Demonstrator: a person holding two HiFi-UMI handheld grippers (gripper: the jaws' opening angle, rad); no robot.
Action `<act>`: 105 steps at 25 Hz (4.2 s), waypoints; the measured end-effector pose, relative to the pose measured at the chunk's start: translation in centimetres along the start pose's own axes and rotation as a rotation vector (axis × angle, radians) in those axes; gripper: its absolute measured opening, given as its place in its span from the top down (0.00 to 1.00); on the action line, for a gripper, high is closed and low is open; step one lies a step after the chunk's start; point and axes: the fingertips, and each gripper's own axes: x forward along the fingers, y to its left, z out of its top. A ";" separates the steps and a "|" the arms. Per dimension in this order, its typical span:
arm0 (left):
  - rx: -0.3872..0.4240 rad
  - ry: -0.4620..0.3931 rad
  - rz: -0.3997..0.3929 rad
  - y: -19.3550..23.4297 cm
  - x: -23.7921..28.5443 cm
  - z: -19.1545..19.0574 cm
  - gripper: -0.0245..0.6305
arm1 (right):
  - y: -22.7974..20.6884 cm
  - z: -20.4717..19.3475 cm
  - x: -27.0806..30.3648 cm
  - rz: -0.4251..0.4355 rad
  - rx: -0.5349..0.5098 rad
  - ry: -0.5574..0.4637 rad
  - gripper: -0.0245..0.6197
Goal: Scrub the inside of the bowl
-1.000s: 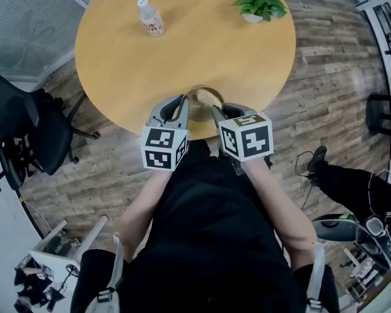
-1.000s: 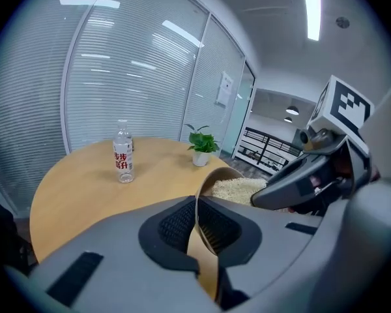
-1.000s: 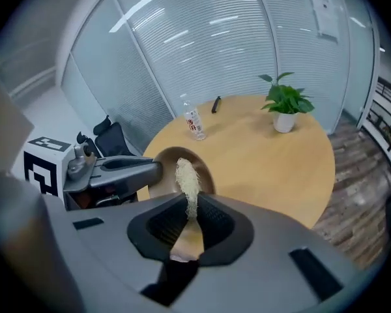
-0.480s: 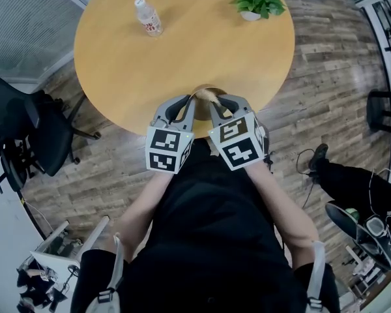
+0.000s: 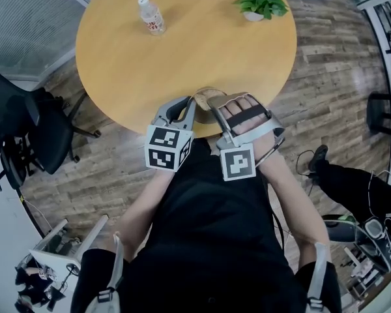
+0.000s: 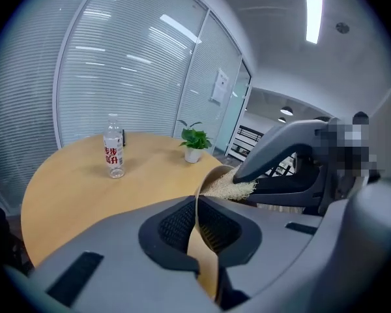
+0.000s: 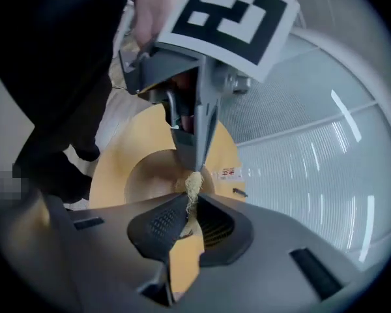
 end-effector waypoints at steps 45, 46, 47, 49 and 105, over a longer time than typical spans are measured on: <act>-0.101 0.096 -0.012 2.7 4.6 -1.3 0.93 | -0.8 -5.3 -2.1 0.116 0.771 -0.077 0.89; -0.105 0.107 -0.010 2.9 5.1 -1.5 0.93 | -1.3 -6.1 -2.7 0.090 0.857 -0.099 0.89; -0.108 0.118 -0.008 3.0 5.6 -1.7 0.93 | -1.7 -7.1 -3.3 0.072 0.956 -0.115 0.89; -0.125 0.142 -0.007 3.3 6.6 -2.2 0.93 | -1.8 -9.3 -4.4 0.059 1.172 -0.151 0.89; -0.358 0.247 0.122 4.4 9.0 -5.4 0.89 | -0.2 -22.4 -2.8 0.191 1.774 -0.296 0.89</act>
